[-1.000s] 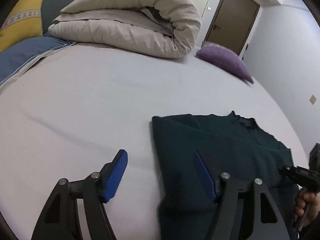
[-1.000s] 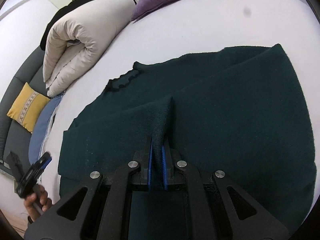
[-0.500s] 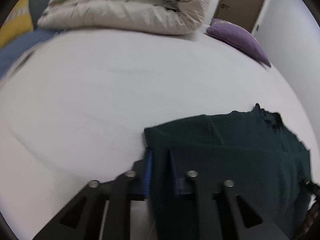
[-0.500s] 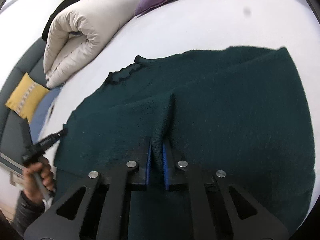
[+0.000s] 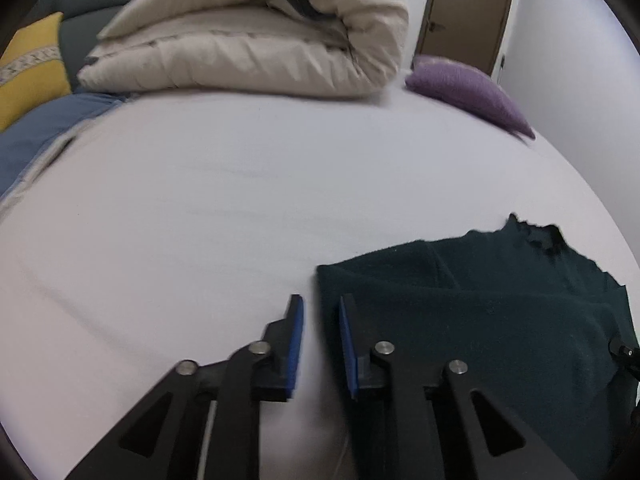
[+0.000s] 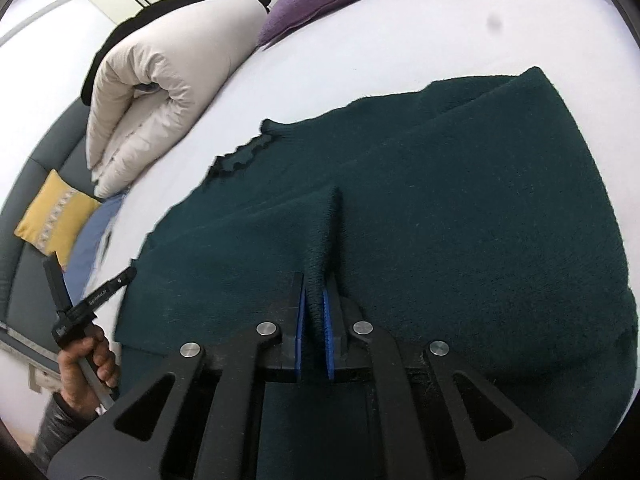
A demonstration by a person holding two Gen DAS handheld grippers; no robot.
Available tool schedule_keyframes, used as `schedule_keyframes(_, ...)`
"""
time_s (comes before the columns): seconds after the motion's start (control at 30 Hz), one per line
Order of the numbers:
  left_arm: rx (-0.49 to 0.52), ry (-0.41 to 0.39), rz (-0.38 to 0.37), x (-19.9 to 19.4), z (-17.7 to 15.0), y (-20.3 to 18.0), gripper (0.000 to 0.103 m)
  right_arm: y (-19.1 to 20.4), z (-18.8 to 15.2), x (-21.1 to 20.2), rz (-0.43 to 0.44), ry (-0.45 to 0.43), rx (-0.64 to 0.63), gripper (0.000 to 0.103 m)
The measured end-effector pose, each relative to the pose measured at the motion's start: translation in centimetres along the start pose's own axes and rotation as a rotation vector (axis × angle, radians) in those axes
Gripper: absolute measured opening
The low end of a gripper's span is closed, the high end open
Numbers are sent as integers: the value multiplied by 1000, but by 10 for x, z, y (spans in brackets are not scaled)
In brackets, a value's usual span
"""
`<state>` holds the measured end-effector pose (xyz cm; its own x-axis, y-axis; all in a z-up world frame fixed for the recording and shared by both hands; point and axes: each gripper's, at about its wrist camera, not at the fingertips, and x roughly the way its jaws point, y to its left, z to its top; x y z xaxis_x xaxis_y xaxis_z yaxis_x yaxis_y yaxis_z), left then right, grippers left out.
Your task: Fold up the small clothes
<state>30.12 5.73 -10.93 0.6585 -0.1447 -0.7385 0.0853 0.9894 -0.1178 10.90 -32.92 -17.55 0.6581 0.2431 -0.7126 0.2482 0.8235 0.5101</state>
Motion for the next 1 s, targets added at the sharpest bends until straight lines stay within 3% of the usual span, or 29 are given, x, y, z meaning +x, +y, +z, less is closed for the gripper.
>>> schedule_keyframes(0.13,101,-50,-2,-31,-9,-24,22,1,3,-9,18,-7,33,14)
schedule_keyframes(0.2,151,-31,14,-29,-15,-37,25,3,7,-11,14,-1,47,38)
schedule_keyframes(0.23,174,-6,30,-22,-19,-42,25,5,9,-12,14,-3,49,42)
schedule_keyframes(0.33,183,72,58,5,-30,-45,26,17,14,-4,-12,15,-18,39)
schedule_keyframes(0.37,184,61,64,5,-32,-45,26,22,14,5,-60,50,-70,19)
schedule_keyframes(0.4,197,59,75,5,-31,-47,26,24,15,11,-107,62,-95,8)
schedule_keyframes(0.47,205,58,80,4,-30,-48,26,22,17,11,-108,58,-92,6)
schedule_keyframes(0.63,189,48,61,4,-31,-44,27,37,12,-13,-130,-25,-131,6)
schedule_keyframes(0.73,204,38,63,8,-35,-43,27,23,7,-3,-135,14,-90,6)
schedule_keyframes(0.87,235,40,77,6,-35,-47,27,-7,5,-5,3,-3,-8,5)
schedule_keyframes(0.93,223,43,70,-3,-35,-44,29,-14,7,-15,22,0,46,10)
schedule_keyframes(1.0,197,49,59,-17,-39,-39,30,-15,7,-33,-23,-38,62,27)
